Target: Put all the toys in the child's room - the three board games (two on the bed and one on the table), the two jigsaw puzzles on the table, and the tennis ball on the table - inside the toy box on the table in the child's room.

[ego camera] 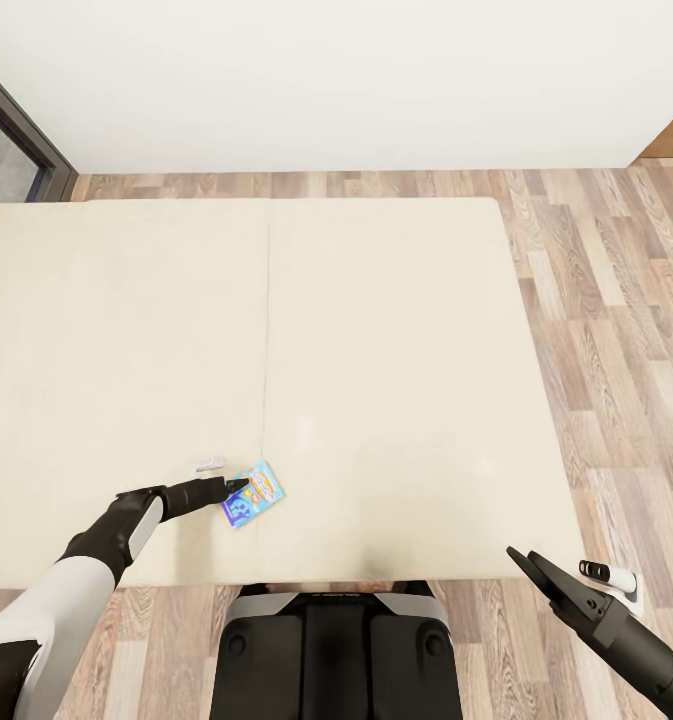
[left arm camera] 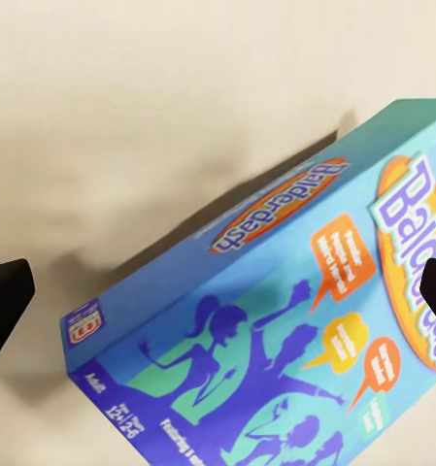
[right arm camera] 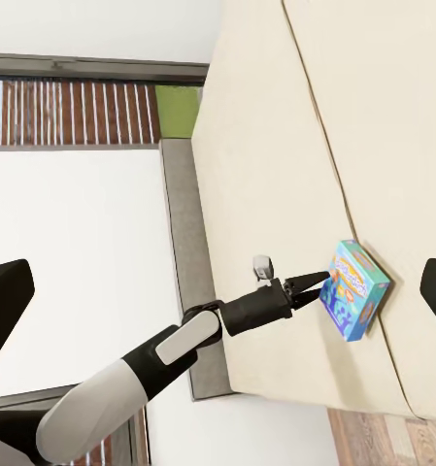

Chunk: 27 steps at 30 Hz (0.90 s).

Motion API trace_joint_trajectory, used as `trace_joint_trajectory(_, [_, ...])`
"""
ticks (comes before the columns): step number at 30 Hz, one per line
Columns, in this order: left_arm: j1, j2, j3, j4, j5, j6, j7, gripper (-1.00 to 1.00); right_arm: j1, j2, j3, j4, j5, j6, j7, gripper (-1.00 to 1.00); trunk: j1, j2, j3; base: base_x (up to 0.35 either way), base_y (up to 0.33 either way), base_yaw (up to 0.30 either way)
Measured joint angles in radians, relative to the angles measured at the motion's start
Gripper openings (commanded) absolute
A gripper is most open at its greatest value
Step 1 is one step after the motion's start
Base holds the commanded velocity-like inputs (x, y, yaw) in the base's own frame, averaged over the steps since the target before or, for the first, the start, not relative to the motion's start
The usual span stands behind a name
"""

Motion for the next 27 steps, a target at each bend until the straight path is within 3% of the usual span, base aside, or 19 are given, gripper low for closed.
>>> trace_joint_trajectory(27, [0.0, 0.002, 0.001, 0.0, 0.003, 0.021, -0.011, 1.0, 0.0, 0.0, 0.0, 0.0, 0.0, 0.0, 0.0, 1.0, 0.0, 0.0, 0.0, -0.012, -0.024, 0.0])
